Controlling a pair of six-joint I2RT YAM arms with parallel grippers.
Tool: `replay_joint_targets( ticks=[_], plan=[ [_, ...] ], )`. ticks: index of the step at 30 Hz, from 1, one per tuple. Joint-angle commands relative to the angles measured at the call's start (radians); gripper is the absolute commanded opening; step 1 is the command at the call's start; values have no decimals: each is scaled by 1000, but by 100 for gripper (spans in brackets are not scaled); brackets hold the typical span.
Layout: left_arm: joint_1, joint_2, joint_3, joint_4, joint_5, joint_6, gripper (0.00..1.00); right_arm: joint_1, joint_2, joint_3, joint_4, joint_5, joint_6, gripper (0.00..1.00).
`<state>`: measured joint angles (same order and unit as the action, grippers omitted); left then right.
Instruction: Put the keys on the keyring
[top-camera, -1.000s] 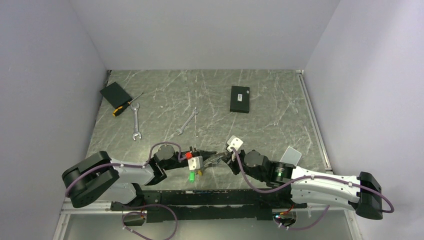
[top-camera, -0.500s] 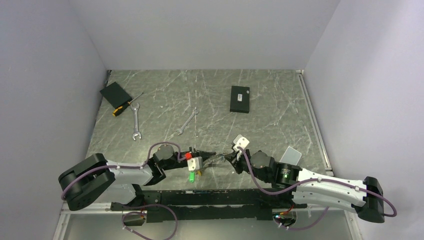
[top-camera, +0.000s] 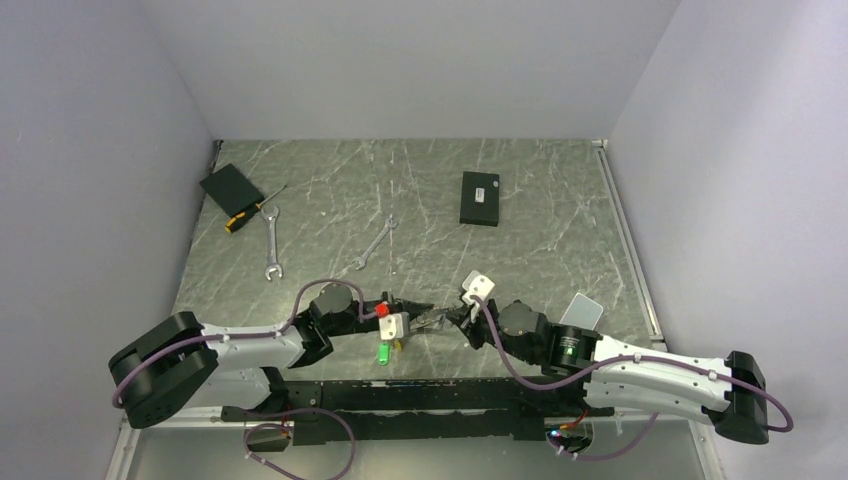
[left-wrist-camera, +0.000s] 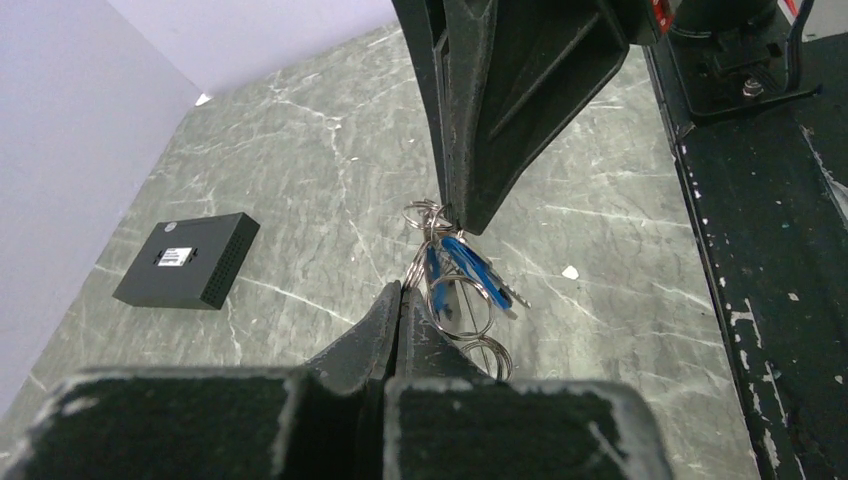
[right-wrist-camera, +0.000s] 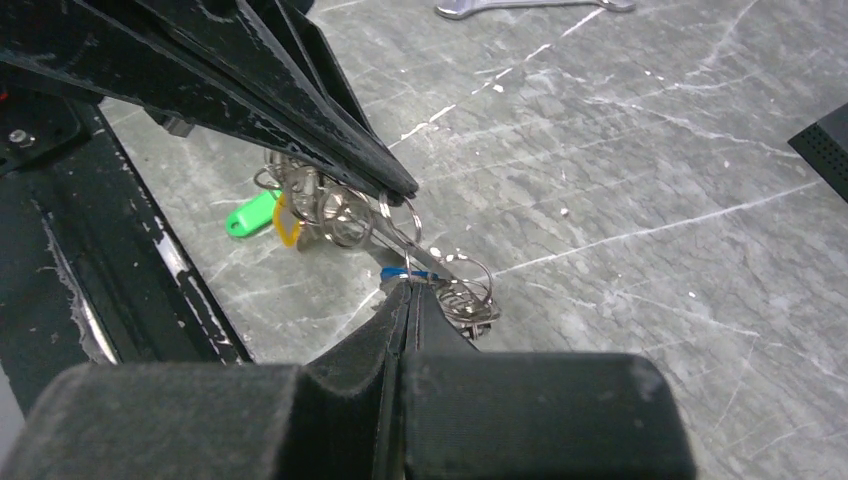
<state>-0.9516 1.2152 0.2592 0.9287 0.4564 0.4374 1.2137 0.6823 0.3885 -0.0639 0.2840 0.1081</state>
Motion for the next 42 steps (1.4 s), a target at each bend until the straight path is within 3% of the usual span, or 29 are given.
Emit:
replay_joint_targets(
  ticks=[1, 5, 18, 24, 28, 33, 42],
  plan=[
    [-3, -45, 81, -164, 62, 84, 0, 7, -5, 60, 39, -37, -25, 0],
    [-11, -59, 159, -332, 86, 162, 0, 10, 1, 59, 58, -69, -32, 0],
    [-15, -49, 185, -374, 89, 185, 0, 11, 9, 53, 46, -55, -27, 0],
    [-54, -19, 263, -637, -12, 330, 0, 12, 37, 50, 32, -17, -7, 0],
    [-71, -6, 294, -749, -65, 396, 0, 13, -4, 35, 48, -33, -4, 0],
    [-90, 28, 325, -752, -4, 384, 0, 14, -91, 22, 33, -63, 24, 0],
    [-110, -8, 333, -878, -236, 481, 0, 14, -119, 28, -52, 73, 116, 0]
  ],
)
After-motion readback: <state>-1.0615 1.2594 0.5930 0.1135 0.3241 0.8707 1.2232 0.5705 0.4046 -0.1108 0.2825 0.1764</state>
